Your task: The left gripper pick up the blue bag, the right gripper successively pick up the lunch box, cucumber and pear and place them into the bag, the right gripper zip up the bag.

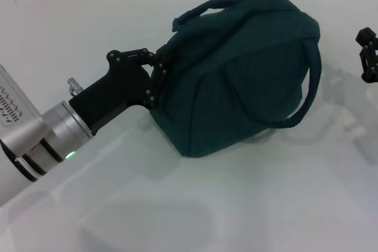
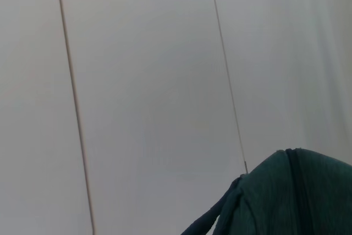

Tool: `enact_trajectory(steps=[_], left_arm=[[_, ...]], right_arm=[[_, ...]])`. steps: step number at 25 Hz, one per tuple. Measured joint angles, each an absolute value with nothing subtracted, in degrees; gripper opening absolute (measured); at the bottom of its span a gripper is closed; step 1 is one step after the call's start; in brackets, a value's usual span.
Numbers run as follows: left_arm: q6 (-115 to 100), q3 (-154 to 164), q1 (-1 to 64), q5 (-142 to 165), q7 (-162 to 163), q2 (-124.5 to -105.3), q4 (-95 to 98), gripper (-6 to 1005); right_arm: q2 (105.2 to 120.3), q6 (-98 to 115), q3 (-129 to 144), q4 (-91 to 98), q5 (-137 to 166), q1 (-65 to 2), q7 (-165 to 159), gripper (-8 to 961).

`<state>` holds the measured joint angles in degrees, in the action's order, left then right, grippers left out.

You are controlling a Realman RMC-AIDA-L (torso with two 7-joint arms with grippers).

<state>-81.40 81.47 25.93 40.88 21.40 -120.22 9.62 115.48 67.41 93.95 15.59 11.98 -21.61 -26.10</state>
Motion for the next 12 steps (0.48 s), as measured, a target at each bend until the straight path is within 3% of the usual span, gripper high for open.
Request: enact_trajectory(steps=[10,12], left_arm=[[-81.7,83.0,26.0,40.9,21.1,-120.40,9.5,53],[-81.8,83.0,26.1,40.9,21.1,-120.41,9.4,52]], right_arm=[[115.32,65.2,94.5,15.6,12.7,-23.0,-25.8,32],[115.43,65.1,94.5,15.6,12.7,-23.3,-25.4,87]])
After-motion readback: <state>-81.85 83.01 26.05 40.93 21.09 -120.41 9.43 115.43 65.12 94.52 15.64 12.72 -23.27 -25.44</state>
